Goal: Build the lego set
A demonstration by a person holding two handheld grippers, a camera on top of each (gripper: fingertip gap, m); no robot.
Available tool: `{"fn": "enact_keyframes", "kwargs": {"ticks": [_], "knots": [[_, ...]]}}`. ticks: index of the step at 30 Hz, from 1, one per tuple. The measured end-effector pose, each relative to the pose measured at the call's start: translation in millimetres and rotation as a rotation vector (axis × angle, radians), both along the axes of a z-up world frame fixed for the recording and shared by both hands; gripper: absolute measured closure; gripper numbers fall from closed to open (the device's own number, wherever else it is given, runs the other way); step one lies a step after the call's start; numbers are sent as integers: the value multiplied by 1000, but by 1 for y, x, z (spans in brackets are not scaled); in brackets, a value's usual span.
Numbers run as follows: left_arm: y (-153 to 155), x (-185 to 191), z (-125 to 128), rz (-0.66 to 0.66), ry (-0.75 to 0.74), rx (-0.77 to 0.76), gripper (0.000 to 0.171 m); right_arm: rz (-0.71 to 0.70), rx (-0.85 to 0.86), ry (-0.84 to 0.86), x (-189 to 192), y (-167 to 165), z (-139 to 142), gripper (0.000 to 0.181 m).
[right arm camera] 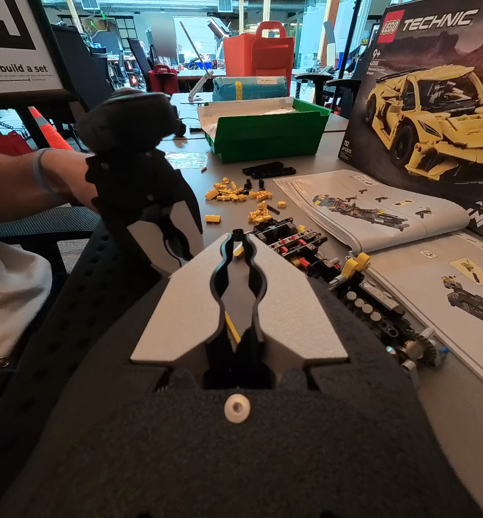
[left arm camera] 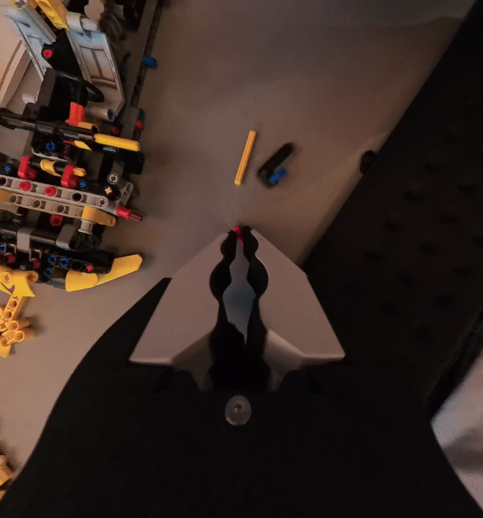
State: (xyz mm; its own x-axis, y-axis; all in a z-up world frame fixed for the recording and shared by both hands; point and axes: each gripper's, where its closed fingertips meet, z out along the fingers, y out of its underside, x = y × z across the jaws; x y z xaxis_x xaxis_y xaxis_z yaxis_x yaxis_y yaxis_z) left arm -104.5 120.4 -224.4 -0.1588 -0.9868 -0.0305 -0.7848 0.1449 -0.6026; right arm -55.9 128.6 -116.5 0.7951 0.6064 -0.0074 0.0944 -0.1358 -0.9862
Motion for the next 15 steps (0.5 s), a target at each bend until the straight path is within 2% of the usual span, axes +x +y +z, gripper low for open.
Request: {"fn": "enact_keyframes", "kwargs": {"ticks": [3, 5, 7, 9, 11, 13, 15], "knots": [[10, -9, 1, -39, 6, 59, 170, 6, -9, 9, -1, 0, -1, 175], [13, -9, 10, -70, -56, 79, 170, 25, -28, 19, -4, -1, -3, 175], [2, -1, 37, -151, -231, 36, 170, 61, -72, 40, -10, -2, -9, 175], [-13, 7, 80, -222, -506, -66, 170, 111, -113, 66, -19, -5, -12, 175], [-15, 9, 113, -251, -722, -126, 170, 150, -82, 87, -25, -10, -4, 175], [-9, 8, 131, -259, -862, -156, 170, 160, -54, 127, -25, -11, 4, 175], [-6, 9, 139, -254, -910, -289, 170, 189, -19, 250, -26, -15, 23, 175]]}}
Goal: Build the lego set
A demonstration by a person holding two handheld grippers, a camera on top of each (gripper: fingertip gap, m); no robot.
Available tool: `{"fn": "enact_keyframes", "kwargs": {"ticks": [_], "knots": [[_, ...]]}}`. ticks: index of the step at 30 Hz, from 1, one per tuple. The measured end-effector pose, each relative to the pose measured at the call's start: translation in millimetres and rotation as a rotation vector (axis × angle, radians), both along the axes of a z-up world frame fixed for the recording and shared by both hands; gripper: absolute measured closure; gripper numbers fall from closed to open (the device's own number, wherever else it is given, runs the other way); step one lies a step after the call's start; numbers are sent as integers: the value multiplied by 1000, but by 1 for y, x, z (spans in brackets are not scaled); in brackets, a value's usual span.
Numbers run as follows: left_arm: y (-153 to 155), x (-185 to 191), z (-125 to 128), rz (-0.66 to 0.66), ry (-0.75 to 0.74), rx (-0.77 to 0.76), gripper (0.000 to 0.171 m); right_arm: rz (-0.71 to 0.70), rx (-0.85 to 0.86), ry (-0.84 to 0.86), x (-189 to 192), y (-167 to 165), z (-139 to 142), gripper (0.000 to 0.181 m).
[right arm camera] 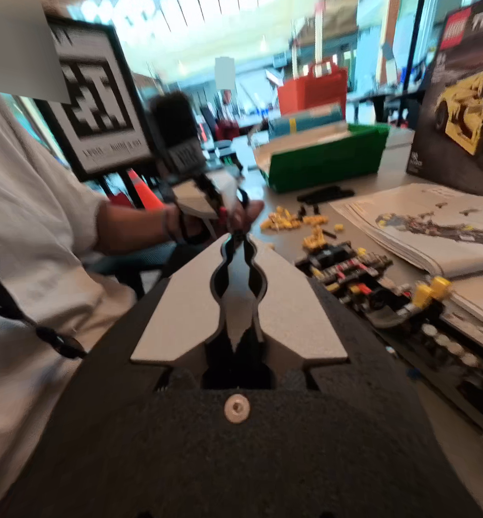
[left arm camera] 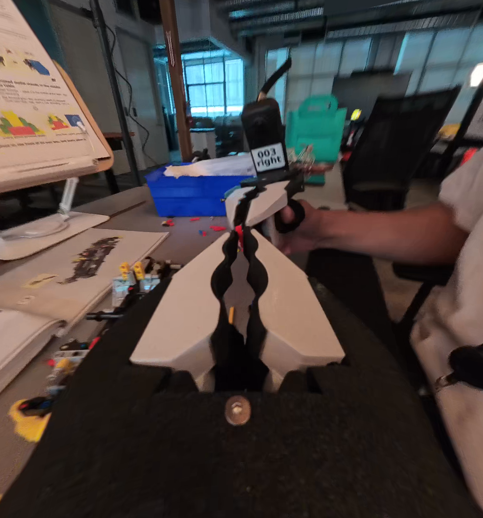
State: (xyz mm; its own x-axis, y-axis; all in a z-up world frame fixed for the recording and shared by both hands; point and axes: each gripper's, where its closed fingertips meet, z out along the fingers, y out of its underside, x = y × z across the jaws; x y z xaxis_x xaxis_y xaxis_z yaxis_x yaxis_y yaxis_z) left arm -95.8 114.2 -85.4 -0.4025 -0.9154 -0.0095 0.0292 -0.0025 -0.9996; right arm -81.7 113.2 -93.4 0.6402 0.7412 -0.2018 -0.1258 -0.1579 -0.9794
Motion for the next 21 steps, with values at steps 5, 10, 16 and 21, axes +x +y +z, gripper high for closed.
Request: {"fn": "enact_keyframes", "kwargs": {"ticks": [5, 10, 16, 21], "knots": [[1, 7, -4, -45, 22, -42, 170, -22, 43, 128, -8, 4, 22, 175], [6, 5, -1, -30, 8, -99, 170, -30, -37, 194, 0, 6, 16, 174], [11, -2, 9, -93, -7, -237, 170, -46, 7, 89, -18, 10, 15, 175], [4, -5, 5, -132, 8, -217, 170, -29, 20, 135, -15, 9, 21, 175]]}}
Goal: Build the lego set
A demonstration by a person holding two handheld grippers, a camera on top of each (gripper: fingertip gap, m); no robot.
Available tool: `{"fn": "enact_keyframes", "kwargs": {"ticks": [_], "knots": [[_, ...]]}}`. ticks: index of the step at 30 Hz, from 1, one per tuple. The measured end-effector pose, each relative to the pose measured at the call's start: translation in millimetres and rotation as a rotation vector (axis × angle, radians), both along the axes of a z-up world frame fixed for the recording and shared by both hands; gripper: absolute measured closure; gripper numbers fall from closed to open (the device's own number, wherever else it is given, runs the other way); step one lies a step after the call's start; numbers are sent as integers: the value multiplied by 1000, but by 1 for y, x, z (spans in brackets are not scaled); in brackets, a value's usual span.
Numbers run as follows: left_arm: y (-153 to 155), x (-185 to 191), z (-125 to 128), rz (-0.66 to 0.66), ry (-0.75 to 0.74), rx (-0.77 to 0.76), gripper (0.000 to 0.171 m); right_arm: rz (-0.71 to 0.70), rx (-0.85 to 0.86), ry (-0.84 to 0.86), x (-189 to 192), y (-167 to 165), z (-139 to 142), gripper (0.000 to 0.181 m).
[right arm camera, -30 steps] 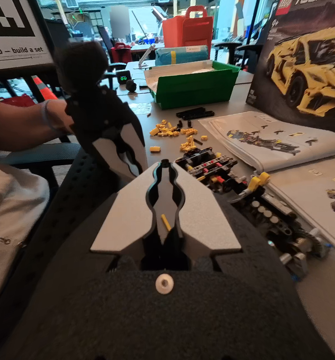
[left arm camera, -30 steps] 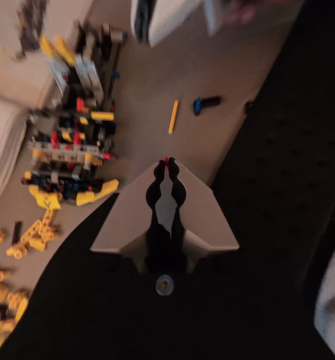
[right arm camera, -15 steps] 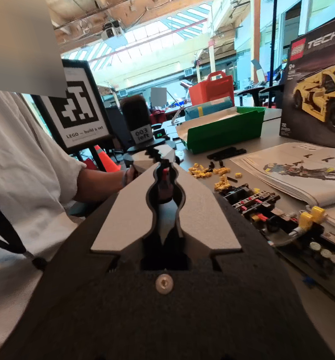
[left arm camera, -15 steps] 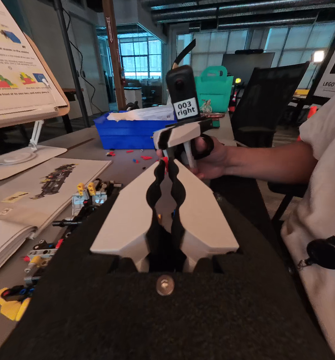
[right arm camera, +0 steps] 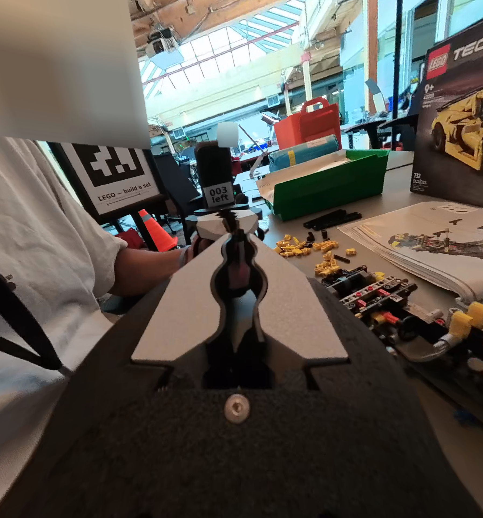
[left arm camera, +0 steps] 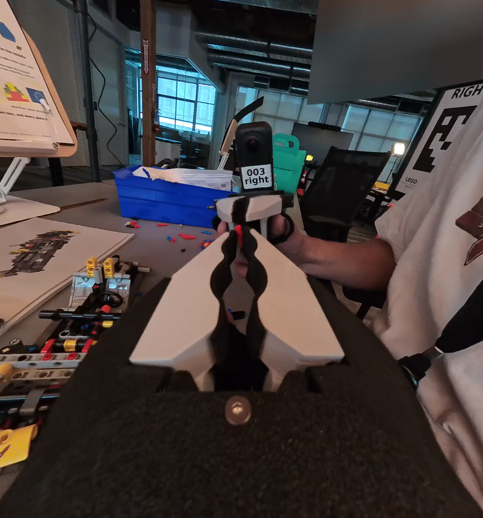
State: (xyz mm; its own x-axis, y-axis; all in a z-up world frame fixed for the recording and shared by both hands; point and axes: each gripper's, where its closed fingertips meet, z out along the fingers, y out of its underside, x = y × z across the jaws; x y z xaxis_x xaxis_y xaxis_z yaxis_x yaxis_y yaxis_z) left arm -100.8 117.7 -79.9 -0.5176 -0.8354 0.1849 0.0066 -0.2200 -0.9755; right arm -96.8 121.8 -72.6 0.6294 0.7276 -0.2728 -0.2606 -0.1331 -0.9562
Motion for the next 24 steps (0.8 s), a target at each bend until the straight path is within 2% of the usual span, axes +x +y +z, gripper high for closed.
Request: {"fn": "enact_keyframes", "kwargs": {"ticks": [20, 24], "knots": [[-10, -5, -1, -67, 5, 1, 171, 68, 3, -17, -12, -5, -2, 174], [-17, -3, -8, -88, 32, 42, 170, 107, -16, -18, -18, -7, -5, 174]]}}
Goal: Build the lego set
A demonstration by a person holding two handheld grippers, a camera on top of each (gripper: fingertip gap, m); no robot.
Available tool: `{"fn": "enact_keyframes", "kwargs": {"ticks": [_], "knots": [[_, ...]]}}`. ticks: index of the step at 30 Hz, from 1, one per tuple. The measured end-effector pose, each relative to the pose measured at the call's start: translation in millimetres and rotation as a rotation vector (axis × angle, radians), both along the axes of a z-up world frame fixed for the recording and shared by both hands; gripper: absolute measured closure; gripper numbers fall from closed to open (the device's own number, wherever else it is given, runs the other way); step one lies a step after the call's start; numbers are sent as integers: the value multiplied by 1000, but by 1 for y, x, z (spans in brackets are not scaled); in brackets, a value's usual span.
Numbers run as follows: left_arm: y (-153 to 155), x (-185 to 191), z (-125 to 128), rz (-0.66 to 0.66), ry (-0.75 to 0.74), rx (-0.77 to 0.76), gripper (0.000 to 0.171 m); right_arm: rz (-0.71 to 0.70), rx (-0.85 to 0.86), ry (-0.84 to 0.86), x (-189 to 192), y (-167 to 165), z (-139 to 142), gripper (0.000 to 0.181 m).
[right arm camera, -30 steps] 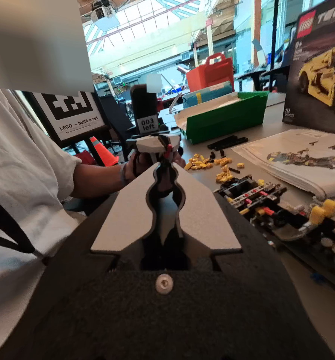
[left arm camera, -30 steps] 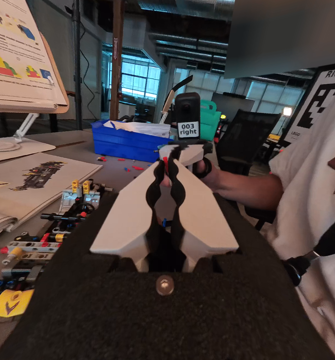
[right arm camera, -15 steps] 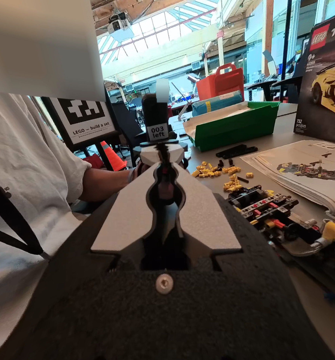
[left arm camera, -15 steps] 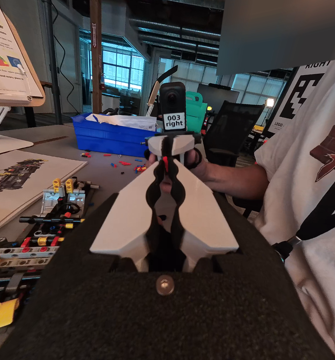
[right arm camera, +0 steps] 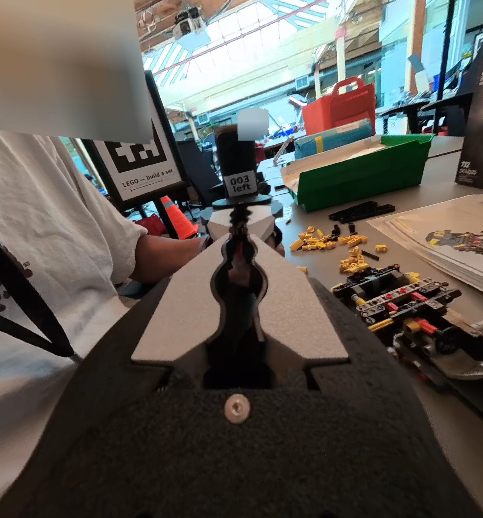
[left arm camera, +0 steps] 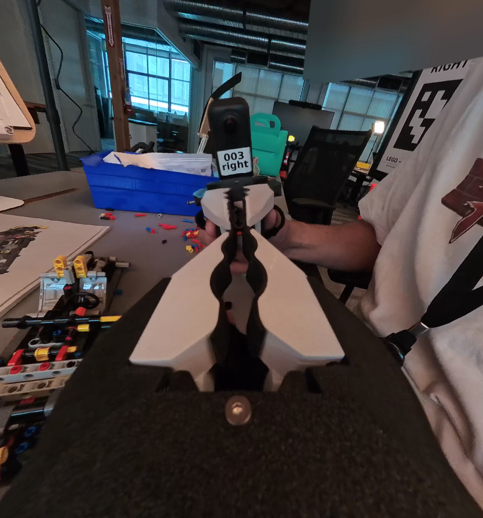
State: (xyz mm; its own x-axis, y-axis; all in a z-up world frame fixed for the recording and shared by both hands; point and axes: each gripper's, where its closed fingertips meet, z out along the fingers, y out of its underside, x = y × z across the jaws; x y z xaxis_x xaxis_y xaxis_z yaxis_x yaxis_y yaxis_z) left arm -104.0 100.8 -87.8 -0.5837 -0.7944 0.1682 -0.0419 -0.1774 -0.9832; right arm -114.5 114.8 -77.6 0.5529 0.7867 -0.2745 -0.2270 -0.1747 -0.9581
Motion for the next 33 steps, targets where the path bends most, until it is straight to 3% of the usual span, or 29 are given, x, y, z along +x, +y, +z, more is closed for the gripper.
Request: {"fn": "enact_keyframes", "kwargs": {"ticks": [5, 8, 11, 27, 33], "knots": [[1, 1, -1, 15, 0, 15, 170, 28, -34, 32, 1, -1, -1, 175], [10, 0, 6, 66, -37, -3, 170, 4, 0, 104, 15, -3, 12, 175], [16, -3, 12, 83, -61, -27, 170, -23, -57, 65, 21, -1, -1, 175], [8, -2, 6, 60, -49, 18, 170, 29, -85, 42, 7, -1, -7, 174], [2, -5, -6, 11, -11, 112, 170, 69, -126, -10, 4, -8, -17, 175]]}}
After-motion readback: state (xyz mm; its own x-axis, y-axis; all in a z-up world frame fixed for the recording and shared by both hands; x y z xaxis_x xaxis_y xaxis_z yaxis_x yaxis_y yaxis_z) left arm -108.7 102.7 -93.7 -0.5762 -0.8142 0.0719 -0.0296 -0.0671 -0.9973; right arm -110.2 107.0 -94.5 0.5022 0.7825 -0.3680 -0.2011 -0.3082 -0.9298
